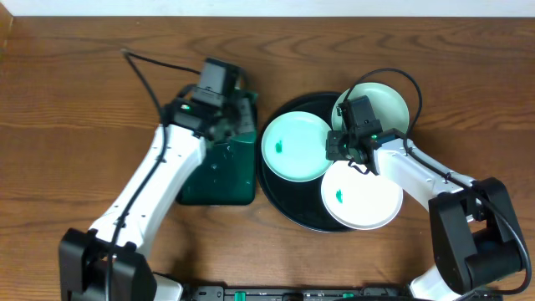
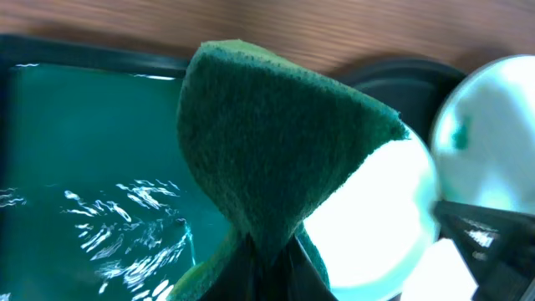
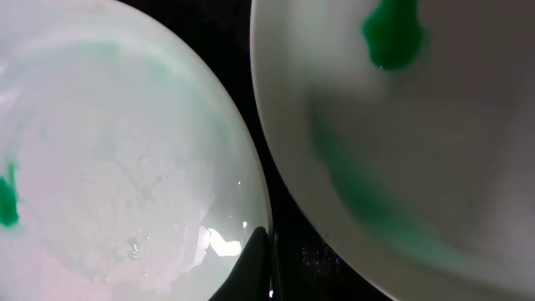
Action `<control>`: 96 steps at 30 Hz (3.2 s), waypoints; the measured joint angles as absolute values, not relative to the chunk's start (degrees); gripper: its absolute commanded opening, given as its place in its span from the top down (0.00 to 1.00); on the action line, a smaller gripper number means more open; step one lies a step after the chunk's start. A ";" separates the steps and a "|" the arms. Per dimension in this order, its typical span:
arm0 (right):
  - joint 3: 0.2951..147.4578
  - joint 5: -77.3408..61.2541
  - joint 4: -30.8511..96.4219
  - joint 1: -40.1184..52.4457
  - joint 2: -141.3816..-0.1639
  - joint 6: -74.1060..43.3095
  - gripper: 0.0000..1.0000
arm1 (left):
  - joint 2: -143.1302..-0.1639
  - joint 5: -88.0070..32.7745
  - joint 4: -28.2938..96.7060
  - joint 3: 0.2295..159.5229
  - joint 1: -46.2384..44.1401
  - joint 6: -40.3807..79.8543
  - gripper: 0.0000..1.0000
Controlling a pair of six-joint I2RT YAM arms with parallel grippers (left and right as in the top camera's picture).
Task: Clean dirty plates on tray and stack at the side
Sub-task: 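Carry the sponge with the left gripper toward the pale green plate, then lower the sponge onto the left pale green plate and start wiping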
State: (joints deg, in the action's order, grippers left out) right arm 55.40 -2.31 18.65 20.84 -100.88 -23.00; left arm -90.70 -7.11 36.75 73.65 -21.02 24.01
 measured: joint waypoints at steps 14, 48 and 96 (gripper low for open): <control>55.40 -2.31 18.65 20.84 -100.88 -22.98 0.99 | -103.61 -7.57 31.88 73.65 -28.62 29.19 0.93; 55.40 -2.31 18.65 20.84 -100.88 -23.00 0.99 | -107.90 -4.25 29.95 73.65 -30.87 33.65 0.93; 55.40 -2.33 18.61 20.84 -100.88 -23.00 0.99 | -113.86 -4.08 28.84 75.16 -32.71 34.35 0.93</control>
